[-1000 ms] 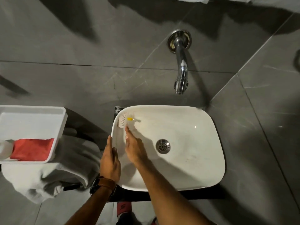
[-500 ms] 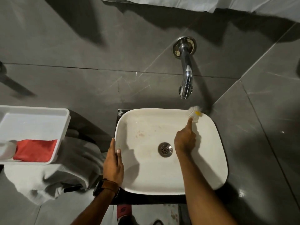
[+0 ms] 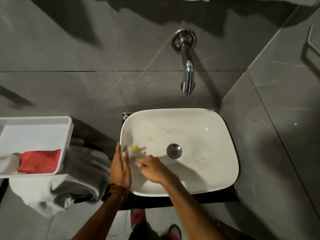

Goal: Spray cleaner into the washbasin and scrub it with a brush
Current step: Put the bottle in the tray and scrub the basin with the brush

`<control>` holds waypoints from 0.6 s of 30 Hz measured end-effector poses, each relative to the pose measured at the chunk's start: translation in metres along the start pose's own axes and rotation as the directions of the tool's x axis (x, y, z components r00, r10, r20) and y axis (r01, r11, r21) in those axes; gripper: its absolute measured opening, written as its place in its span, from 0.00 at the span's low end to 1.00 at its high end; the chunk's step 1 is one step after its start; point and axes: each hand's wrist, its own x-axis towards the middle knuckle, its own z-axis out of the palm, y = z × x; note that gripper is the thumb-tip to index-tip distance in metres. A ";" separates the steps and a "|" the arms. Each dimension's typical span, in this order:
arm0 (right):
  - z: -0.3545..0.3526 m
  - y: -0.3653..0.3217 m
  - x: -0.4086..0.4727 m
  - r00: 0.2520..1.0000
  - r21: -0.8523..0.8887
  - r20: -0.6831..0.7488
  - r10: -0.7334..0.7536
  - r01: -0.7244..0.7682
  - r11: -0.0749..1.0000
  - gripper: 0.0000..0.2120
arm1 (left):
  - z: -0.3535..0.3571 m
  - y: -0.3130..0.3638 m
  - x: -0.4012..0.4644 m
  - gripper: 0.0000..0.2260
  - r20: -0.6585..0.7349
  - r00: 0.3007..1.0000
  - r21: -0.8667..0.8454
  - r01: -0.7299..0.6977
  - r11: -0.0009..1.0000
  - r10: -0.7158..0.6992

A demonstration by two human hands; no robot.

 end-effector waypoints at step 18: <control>0.000 -0.018 0.002 0.961 -0.440 -0.278 0.003 -0.130 0.888 0.13 | 0.005 -0.009 0.003 0.29 0.022 0.999 0.031 -0.041 0.999 0.041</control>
